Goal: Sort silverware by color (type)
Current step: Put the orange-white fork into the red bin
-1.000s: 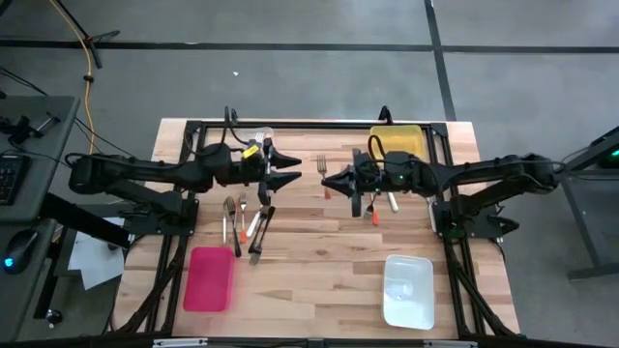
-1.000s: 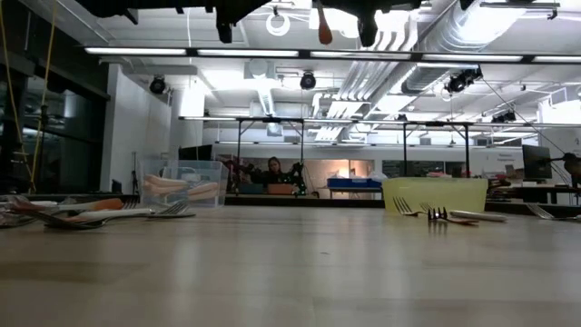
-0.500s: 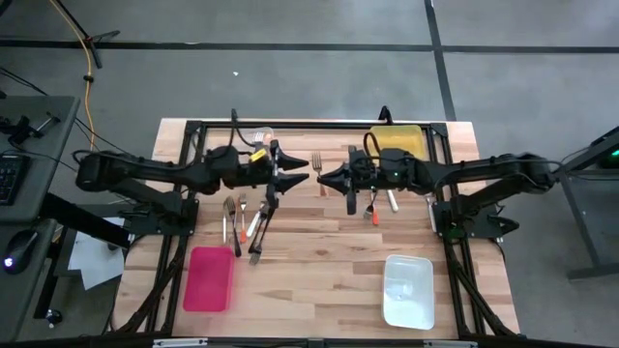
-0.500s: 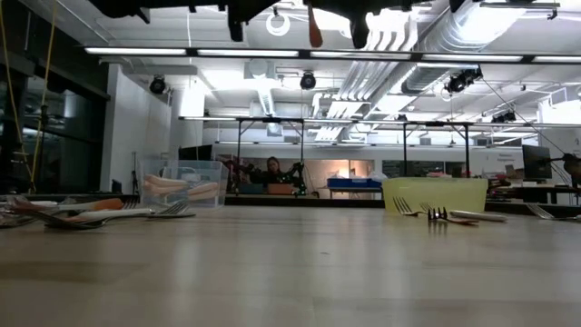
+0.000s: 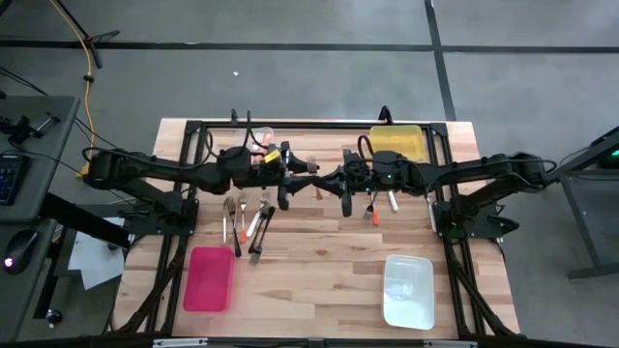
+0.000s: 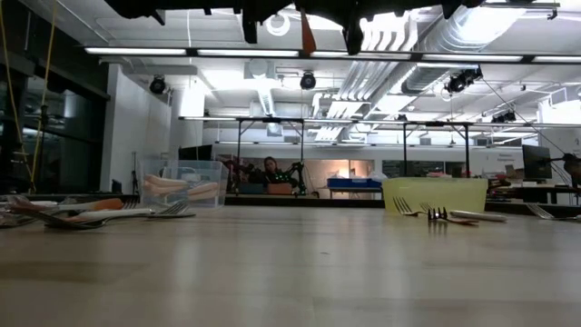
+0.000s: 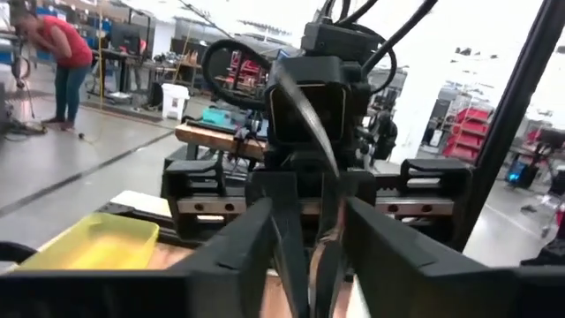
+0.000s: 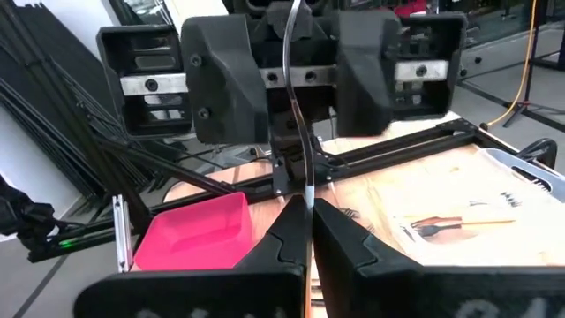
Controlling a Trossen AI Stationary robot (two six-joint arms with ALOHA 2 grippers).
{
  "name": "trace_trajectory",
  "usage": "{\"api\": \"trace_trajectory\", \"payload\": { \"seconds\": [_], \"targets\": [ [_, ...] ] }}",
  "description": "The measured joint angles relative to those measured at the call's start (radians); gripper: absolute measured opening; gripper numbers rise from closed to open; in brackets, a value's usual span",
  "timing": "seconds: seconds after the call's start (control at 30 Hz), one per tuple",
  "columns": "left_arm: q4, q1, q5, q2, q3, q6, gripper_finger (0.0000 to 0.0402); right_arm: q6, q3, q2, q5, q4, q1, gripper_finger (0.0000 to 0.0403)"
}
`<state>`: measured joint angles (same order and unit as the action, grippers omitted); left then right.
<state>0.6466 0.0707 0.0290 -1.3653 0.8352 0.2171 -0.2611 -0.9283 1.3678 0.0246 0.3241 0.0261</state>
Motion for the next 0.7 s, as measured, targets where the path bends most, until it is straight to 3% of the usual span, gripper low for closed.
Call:
{"api": "trace_trajectory", "payload": {
  "seconds": [0.13, 0.2, 0.5, 0.7],
  "targets": [
    [-0.012, 0.002, -0.01, 0.007, 0.0, -0.044, 0.0034, 0.0, 0.0, 0.0, -0.005, -0.003, 0.001, 0.0],
    [-0.019, 0.005, -0.011, 0.007, 0.0, -0.044, 0.001, -0.002, 0.001, 0.0, -0.004, -0.005, 0.001, 0.0],
    [-0.054, 0.012, -0.011, 0.021, 0.0, -0.062, 0.0003, -0.015, 0.001, -0.001, 0.014, -0.018, 0.002, 0.0011],
    [-0.179, 0.04, -0.02, 0.09, 0.0, -0.087, 0.0001, -0.043, 0.001, -0.02, 0.013, -0.107, 0.022, 0.0103]
  ]
}}
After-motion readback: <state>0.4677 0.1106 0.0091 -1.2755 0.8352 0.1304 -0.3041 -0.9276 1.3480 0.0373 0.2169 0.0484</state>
